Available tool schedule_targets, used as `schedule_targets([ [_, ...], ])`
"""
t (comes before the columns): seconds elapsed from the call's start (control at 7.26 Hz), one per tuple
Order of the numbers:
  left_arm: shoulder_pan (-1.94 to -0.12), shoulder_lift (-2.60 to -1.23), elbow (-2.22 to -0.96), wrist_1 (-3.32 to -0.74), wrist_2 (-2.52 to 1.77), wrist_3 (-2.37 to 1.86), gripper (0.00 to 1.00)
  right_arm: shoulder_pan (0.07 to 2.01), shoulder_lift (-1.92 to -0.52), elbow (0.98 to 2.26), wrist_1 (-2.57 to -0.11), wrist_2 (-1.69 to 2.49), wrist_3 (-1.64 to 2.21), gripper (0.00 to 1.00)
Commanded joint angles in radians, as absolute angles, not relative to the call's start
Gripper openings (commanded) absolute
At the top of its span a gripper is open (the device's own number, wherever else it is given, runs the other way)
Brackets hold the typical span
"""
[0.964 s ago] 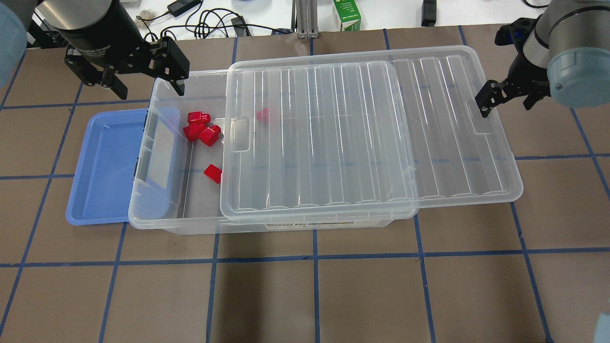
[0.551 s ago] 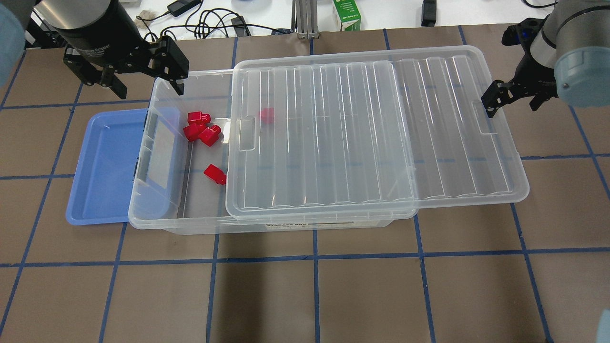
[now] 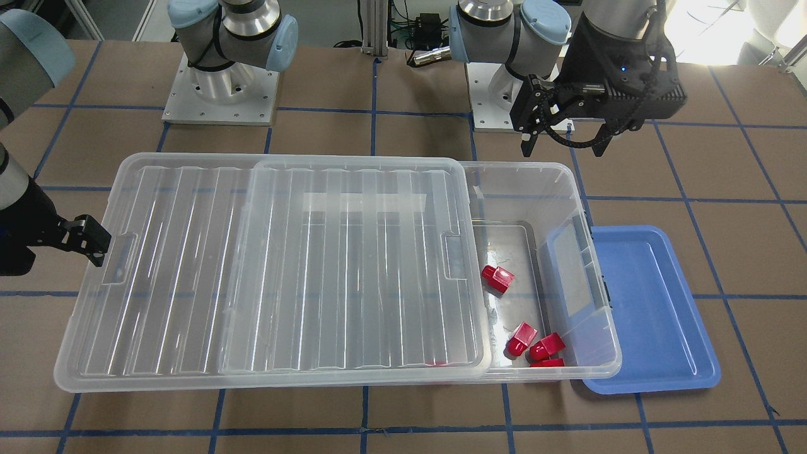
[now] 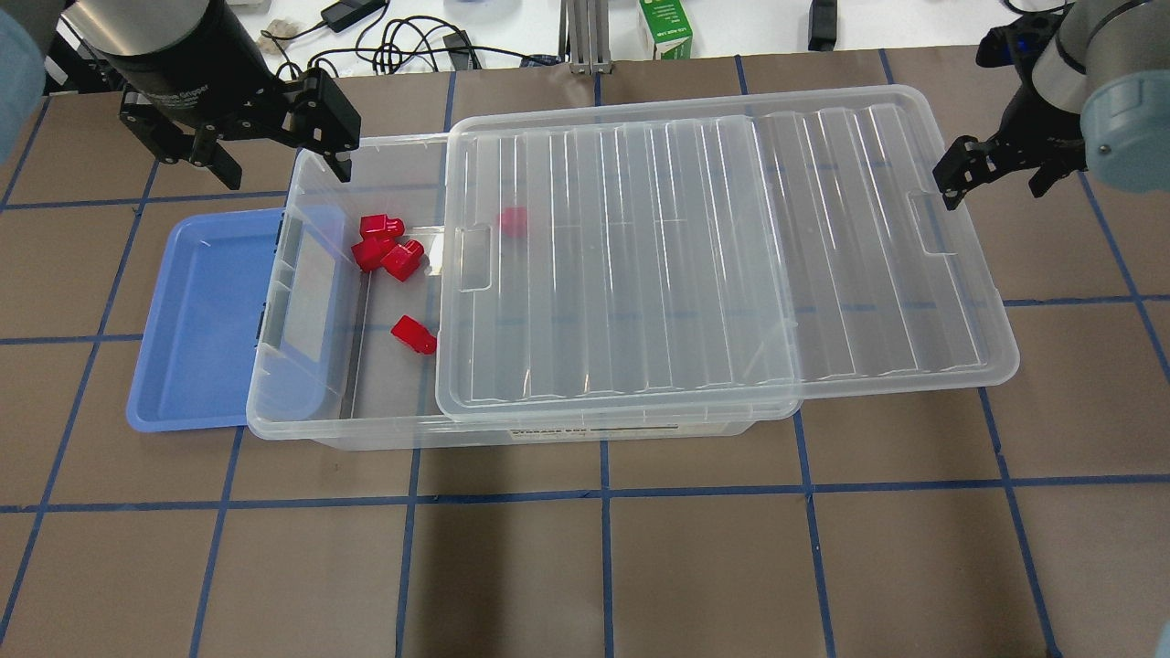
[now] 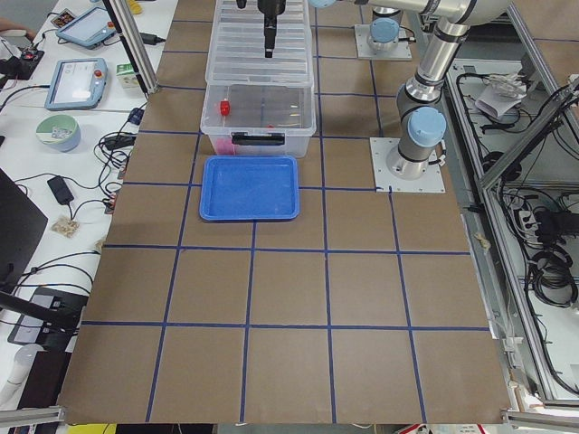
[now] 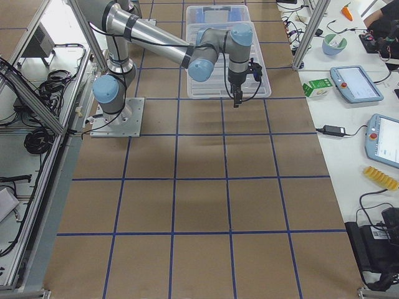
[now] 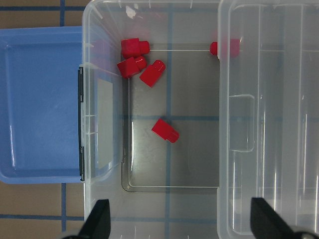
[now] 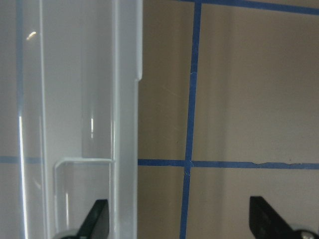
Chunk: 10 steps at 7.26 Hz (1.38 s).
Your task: Place red block in blue tray from box
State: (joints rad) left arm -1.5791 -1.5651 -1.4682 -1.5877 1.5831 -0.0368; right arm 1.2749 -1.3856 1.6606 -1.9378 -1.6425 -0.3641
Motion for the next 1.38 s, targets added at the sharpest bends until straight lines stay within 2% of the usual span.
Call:
schedule_targets([
  [0.0, -1.577, -1.566, -1.468, -1.588, 1.583, -0.037, 1.00, 1.288, -1.455, 1.522, -1.726, -1.637, -0.361, 1.00],
  [0.28, -1.575, -1.588, -1.494, -1.539, 1.582, -0.034, 1.00, 1.295, -1.521, 1.390, -1.483, -1.626, -0.307, 1.00],
  [0.41, -1.575, -1.603, -1.515, -1.525, 1.583, -0.017, 1.00, 1.342, -1.523, 1.381, -1.430, -1.621, -0.245, 1.00],
  [0.55, -1.569, -1.618, -1.567, -1.493, 1.583, 0.044, 1.00, 1.439, -1.522, 1.370, -1.439, -1.621, -0.142, 1.00],
  [0.83, -1.552, -1.632, -1.740, -1.253, 1.563, 0.141, 1.00, 1.651, -1.517, 1.379, -1.527, -1.586, 0.146, 1.00],
  [1.1, -1.551, -1.650, -1.882, -1.096, 1.551, 0.150, 1.00, 1.704, -1.493, 1.387, -1.595, -1.595, 0.170, 1.00],
  [1.24, -1.545, -1.657, -1.896, -1.094, 1.555, 0.162, 1.00, 1.697, -1.491, 1.391, -1.601, -1.589, 0.152, 1.00],
])
